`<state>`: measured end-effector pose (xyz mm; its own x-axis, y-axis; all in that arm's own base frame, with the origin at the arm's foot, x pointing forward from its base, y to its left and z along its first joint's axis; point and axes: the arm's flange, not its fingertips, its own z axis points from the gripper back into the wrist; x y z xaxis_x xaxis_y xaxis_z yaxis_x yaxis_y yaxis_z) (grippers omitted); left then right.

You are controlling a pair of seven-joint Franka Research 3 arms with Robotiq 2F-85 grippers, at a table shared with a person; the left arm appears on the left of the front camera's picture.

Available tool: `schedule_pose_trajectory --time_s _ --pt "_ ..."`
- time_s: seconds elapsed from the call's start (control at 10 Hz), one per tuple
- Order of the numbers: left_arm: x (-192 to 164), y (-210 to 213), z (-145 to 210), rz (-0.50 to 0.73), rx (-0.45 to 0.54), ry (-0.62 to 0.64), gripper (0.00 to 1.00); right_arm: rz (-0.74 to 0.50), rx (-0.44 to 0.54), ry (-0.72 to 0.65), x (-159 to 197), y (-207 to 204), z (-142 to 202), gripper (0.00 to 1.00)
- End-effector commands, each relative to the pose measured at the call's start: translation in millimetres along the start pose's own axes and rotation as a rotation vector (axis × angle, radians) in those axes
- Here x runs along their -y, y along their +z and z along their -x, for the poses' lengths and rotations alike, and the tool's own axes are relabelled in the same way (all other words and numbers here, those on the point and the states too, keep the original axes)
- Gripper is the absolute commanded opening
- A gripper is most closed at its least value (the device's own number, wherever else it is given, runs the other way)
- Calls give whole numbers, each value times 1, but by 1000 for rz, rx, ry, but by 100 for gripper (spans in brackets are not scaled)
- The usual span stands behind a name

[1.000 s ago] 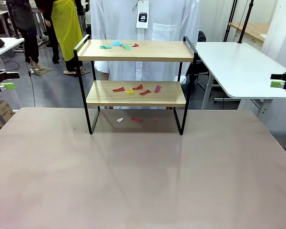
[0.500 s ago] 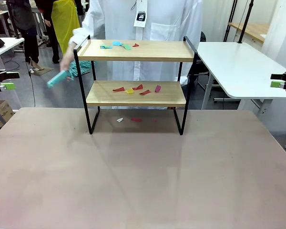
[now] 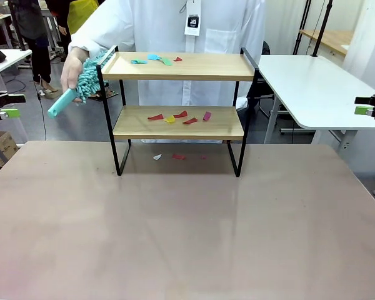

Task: Clean the shelf.
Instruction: Pick up the Duster handed by the human.

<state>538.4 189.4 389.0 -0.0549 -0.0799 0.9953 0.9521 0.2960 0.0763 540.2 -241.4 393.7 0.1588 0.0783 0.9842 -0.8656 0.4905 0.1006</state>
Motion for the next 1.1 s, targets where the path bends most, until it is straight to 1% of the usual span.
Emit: schedule_pose_trajectory --time_s 0.0,0.9,1.0 --pt "1 0 -2 3 -4 -3 100 8 -3 2 1 0 -1 100" --pt "0 0 0 0 0 0 100 8 -3 2 1 0 -1 100" --pt "7 -1 -24 -36 -20 9 100 8 -3 2 1 0 -1 100"
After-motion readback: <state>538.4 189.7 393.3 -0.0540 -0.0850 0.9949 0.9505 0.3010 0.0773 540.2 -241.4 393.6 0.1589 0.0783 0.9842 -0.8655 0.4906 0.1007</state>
